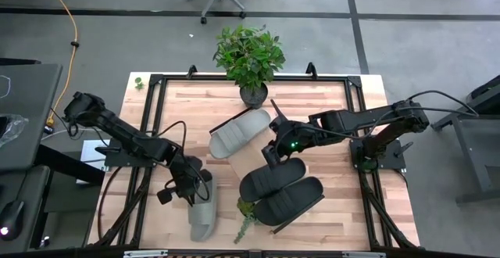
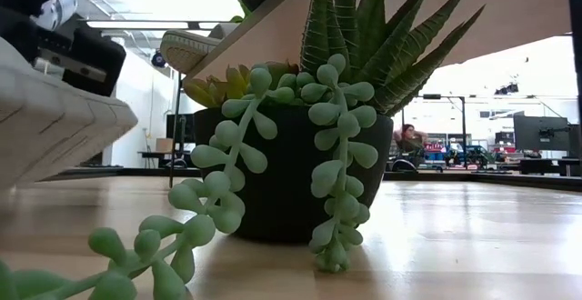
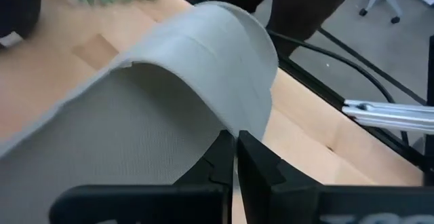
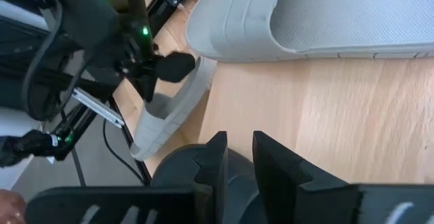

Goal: Pick and place slides into the shelf
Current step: Put the gray slide on the shelf

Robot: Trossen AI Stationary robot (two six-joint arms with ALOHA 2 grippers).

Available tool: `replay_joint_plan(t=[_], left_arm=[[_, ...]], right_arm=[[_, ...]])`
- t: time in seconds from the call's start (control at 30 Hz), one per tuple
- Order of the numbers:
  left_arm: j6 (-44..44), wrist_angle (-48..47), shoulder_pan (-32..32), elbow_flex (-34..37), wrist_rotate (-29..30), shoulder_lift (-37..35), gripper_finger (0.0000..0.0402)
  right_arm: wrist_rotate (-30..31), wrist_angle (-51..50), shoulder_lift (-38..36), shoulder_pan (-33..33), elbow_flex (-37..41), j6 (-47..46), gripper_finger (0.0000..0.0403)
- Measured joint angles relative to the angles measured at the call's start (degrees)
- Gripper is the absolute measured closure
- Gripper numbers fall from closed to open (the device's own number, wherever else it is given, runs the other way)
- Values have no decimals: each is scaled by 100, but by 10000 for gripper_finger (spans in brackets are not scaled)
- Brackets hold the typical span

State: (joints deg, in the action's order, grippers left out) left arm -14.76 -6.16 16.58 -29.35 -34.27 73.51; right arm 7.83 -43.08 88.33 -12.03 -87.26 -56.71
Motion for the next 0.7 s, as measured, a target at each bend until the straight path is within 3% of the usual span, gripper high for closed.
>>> replay_joint_plan(t=[0.23, 0.7], left_arm=[[-140, -906, 0, -772, 334, -71, 401], [-291, -3789, 48, -2380, 1011, -69, 401]], right_arm=[[-223, -204, 0, 21, 0, 338, 341], [-518, -596, 0, 157, 0, 1375, 341]])
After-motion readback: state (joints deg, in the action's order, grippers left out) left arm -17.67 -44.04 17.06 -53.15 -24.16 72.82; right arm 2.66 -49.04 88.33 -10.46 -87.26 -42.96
